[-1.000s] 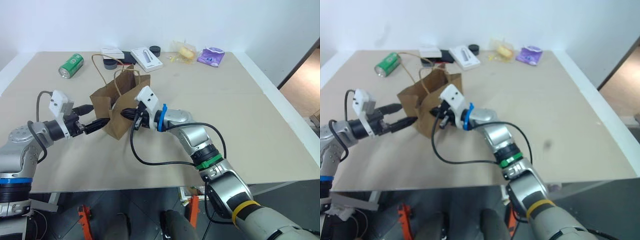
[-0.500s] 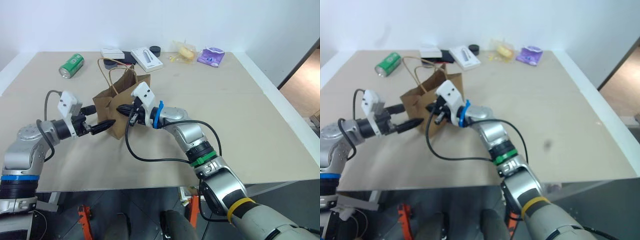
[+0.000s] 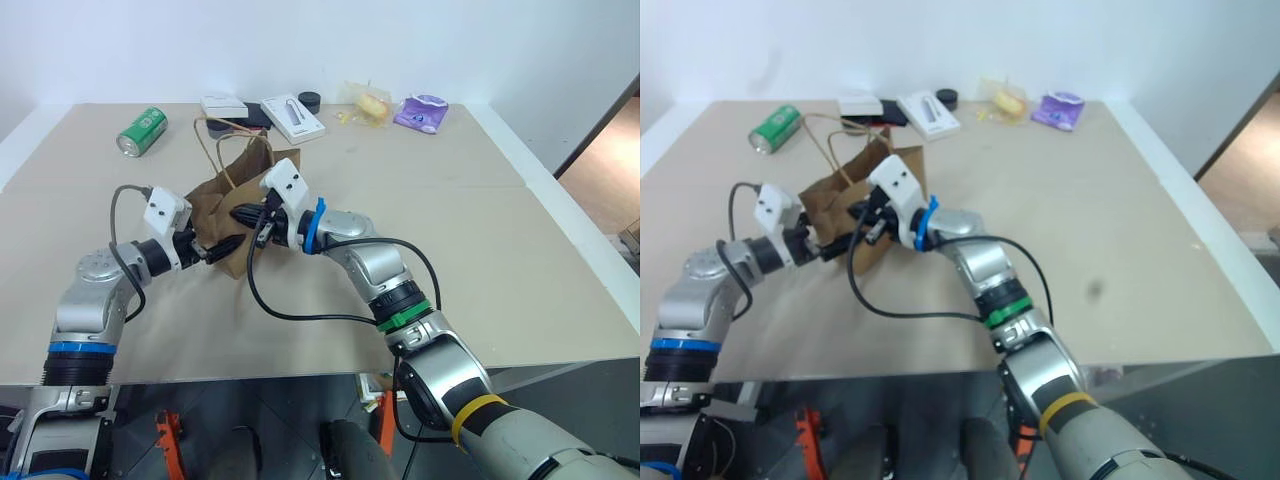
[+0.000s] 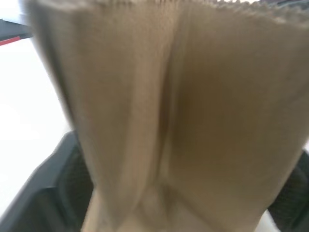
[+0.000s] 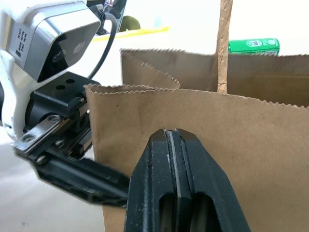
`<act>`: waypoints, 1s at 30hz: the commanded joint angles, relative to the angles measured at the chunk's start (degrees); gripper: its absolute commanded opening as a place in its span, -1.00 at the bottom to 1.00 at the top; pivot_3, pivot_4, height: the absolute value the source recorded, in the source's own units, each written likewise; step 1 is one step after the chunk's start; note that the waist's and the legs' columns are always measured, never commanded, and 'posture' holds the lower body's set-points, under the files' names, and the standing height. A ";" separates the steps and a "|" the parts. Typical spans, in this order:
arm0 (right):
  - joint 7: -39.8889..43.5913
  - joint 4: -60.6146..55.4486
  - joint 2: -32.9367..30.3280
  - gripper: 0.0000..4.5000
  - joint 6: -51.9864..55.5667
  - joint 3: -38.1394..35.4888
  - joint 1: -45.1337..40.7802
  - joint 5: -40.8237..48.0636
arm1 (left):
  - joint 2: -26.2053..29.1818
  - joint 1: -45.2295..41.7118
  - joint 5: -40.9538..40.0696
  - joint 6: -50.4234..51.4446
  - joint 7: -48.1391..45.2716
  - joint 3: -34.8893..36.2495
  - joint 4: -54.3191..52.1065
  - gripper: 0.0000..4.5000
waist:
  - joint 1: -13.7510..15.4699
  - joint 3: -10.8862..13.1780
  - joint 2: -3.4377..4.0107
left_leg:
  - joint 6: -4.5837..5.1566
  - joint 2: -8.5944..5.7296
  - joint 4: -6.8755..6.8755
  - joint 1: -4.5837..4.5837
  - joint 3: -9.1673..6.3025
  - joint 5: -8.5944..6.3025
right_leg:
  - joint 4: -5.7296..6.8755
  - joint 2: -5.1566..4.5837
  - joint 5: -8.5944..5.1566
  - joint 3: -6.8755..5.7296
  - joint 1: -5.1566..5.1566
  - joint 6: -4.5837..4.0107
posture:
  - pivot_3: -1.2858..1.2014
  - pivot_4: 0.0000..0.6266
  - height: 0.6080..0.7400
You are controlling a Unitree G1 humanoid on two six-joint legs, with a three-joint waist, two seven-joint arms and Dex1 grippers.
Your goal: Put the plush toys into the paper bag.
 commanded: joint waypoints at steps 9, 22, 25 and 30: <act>7.80 -13.42 -6.49 -1.00 6.13 -4.95 2.62 7.29 | 0.50 -1.52 -3.64 1.04 -1.09 2.85 -1.99 -0.97 | 0.10 0.00 0.00 | 0.00 -0.01 0.00 -0.02 -0.01 0.00 | 0.00 0.00 0.00 -0.01 0.00 0.01 | 0.03 -0.52 1.00; 39.45 -21.46 -45.67 0.48 26.31 -19.17 0.58 28.50 | 9.48 4.06 -16.88 16.07 -19.92 -0.76 -17.37 -1.00 | -0.39 0.11 0.18 | 0.22 -0.04 0.03 0.11 -0.01 -0.14 | -0.03 0.01 -0.18 -0.02 0.09 -0.10 | 0.03 -0.52 1.00; 42.08 -20.63 -48.75 0.99 25.74 -18.61 0.37 28.05 | 11.57 5.51 -15.91 16.27 -23.17 -3.36 -18.12 -1.00 | -0.57 0.15 0.25 | 0.30 -0.02 -0.03 0.28 0.00 -0.18 | 0.04 0.09 -0.26 0.05 0.11 -0.28 | 0.03 -0.52 1.00; 44.11 -20.37 -50.84 0.99 24.86 -17.41 0.75 26.74 | 12.28 6.36 -12.90 13.73 -25.90 -7.05 -17.52 -1.00 | -0.44 0.17 0.28 | 0.30 -0.02 0.01 0.32 0.00 -0.18 | 0.12 0.11 -0.40 0.08 0.14 -0.52 | 0.03 -0.52 1.00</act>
